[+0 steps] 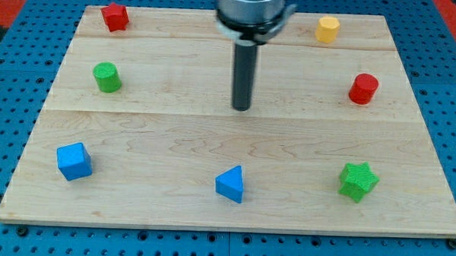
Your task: Place the green circle below the yellow heart
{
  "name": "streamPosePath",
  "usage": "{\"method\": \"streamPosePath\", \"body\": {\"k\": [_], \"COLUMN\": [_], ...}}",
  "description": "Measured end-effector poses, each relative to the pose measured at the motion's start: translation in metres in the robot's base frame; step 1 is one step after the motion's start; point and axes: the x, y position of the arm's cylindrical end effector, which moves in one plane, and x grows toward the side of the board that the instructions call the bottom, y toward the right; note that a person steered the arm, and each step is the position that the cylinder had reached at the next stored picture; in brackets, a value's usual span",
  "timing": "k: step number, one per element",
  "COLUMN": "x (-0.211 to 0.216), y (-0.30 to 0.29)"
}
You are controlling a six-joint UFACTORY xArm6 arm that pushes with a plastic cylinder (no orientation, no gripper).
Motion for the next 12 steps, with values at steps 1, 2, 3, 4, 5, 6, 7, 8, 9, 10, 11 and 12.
{"method": "streamPosePath", "body": {"k": [1, 2, 3, 4, 5, 6, 7, 8, 9, 10, 11, 12], "x": [0.04, 0.054, 0.047, 0.001, -0.045, -0.058, -0.052, -0.033, -0.058, -0.085, -0.088, -0.088], "y": [-0.019, -0.071, -0.164, -0.238, -0.256, -0.235, -0.218, -0.229, -0.175, -0.144, -0.143, -0.135]}}
